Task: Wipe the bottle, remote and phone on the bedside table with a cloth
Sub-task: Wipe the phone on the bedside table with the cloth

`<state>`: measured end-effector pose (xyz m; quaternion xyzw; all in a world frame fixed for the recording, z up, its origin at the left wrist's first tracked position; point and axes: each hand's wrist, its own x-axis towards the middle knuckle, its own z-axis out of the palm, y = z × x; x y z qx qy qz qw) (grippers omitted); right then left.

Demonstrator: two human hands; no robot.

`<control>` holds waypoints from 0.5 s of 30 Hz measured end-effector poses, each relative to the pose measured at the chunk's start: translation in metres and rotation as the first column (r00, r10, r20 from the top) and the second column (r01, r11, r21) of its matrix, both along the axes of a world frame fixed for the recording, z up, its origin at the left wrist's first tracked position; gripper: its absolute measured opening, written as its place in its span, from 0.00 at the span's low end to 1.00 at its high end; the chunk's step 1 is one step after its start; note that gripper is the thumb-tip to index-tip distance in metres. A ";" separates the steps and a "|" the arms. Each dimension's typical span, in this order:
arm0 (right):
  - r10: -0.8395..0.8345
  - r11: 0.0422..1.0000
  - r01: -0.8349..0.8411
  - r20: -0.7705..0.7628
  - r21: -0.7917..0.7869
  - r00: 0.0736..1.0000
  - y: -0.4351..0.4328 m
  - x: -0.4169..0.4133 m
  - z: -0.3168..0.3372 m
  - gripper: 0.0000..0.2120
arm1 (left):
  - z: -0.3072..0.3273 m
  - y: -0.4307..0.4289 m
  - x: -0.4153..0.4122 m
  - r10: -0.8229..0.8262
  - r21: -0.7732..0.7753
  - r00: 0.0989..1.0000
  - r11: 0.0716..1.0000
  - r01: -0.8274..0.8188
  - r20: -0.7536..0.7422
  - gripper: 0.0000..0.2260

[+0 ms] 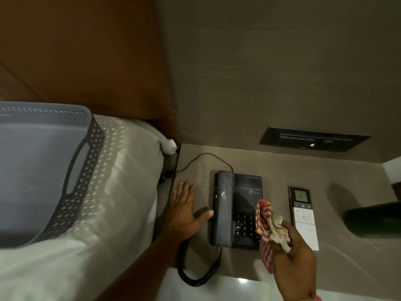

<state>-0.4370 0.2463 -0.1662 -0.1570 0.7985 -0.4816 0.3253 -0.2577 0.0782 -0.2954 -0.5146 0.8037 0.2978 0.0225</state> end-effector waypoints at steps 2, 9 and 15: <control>0.103 0.994 -0.095 -0.210 0.047 0.972 -0.013 0.002 0.004 0.22 | -0.003 -0.001 0.000 -0.008 -0.002 1.000 1.000 0.008 0.012 0.50; 0.521 0.847 -0.449 -0.612 0.285 0.595 -0.098 -0.012 -0.017 0.29 | -0.009 -0.007 0.001 -0.046 -0.028 0.997 0.998 0.047 0.060 0.52; 0.756 0.608 -0.646 -0.585 0.460 0.295 -0.112 -0.014 -0.043 0.34 | -0.006 -0.010 0.000 -0.076 -0.029 0.993 0.996 0.079 0.090 0.54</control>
